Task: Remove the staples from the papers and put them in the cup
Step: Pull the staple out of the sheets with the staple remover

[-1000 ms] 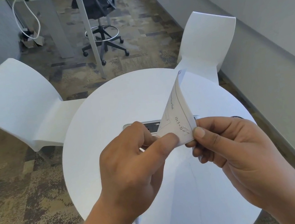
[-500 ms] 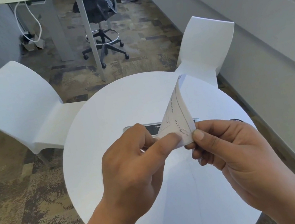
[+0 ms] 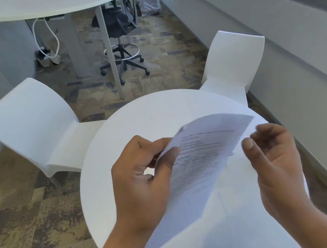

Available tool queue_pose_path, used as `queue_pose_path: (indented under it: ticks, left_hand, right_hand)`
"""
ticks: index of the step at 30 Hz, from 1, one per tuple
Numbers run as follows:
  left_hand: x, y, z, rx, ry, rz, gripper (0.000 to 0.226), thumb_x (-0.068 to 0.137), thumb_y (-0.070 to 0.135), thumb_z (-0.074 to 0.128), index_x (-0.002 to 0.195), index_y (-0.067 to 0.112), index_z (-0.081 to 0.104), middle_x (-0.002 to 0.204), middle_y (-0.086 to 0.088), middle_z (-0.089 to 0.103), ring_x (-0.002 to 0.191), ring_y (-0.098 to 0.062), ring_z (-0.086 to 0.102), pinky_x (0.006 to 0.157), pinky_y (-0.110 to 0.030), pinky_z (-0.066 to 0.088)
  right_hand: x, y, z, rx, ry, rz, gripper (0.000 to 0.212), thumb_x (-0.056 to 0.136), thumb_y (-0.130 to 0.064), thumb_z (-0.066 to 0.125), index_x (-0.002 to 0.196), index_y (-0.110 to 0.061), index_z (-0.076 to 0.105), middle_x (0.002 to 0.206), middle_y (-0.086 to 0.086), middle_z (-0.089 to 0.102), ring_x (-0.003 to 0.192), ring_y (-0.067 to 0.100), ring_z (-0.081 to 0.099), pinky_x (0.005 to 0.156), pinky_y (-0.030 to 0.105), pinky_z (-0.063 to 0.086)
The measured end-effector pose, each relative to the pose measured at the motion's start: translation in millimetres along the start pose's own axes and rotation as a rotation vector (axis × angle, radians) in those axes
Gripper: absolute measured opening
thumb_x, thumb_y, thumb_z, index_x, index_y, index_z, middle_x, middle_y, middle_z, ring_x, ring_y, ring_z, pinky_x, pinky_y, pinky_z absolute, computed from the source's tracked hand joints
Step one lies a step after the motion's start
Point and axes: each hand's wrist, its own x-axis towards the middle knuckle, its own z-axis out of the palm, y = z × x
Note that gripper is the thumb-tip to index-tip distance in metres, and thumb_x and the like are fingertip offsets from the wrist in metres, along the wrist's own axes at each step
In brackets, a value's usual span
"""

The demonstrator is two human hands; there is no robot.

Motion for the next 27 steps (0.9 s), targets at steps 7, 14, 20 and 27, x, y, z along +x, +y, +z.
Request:
queue_pose_path:
  ticks: [7, 14, 20, 27]
  left_hand:
    - [26.7, -3.4, -23.4, -0.578, 0.0, -0.467, 0.016, 0.078, 0.012, 0.074, 0.091, 0.018, 0.08, 0.096, -0.01, 0.079, 0.086, -0.034, 0.076, 0.073, -0.047, 0.063]
    - [13.7, -61.3, -38.2, -0.469, -0.005, -0.644, 0.039, 0.082, 0.029, 0.069, 0.12, 0.024, 0.063, 0.098, 0.005, 0.071, 0.089, -0.01, 0.073, 0.077, -0.029, 0.057]
    - [-73.0, -135.1, -50.6, -0.066, -0.186, -0.902, 0.021, 0.098, 0.014, 0.06, 0.102, 0.034, 0.064, 0.103, 0.014, 0.075, 0.093, -0.005, 0.071, 0.077, -0.022, 0.052]
    - [-104.4, -198.9, -63.8, -0.003, -0.212, -1.089, 0.023, 0.1, 0.011, 0.054, 0.114, 0.028, 0.061, 0.109, 0.009, 0.072, 0.098, -0.01, 0.067, 0.075, -0.024, 0.049]
  right_hand:
    - [-11.1, 65.1, -9.2, 0.224, -0.339, 0.39, 0.072, 0.066, -0.064, 0.077, 0.12, -0.018, 0.067, 0.126, 0.015, 0.067, 0.115, 0.032, 0.065, 0.087, 0.041, 0.057]
    - [-44.2, 96.0, 24.9, 0.215, -0.202, 0.532, 0.024, 0.091, -0.004, 0.055, 0.111, -0.005, 0.069, 0.108, 0.027, 0.071, 0.095, 0.046, 0.07, 0.08, 0.054, 0.058]
    - [-68.8, 144.3, 50.3, 0.078, -0.153, 0.676, 0.025, 0.098, 0.0, 0.049, 0.115, -0.009, 0.065, 0.106, 0.017, 0.075, 0.096, 0.04, 0.071, 0.089, 0.058, 0.054]
    - [-87.8, 203.0, 81.6, -0.261, -0.201, 0.78, 0.025, 0.098, -0.005, 0.049, 0.113, -0.018, 0.065, 0.098, 0.001, 0.078, 0.086, 0.024, 0.075, 0.086, 0.052, 0.057]
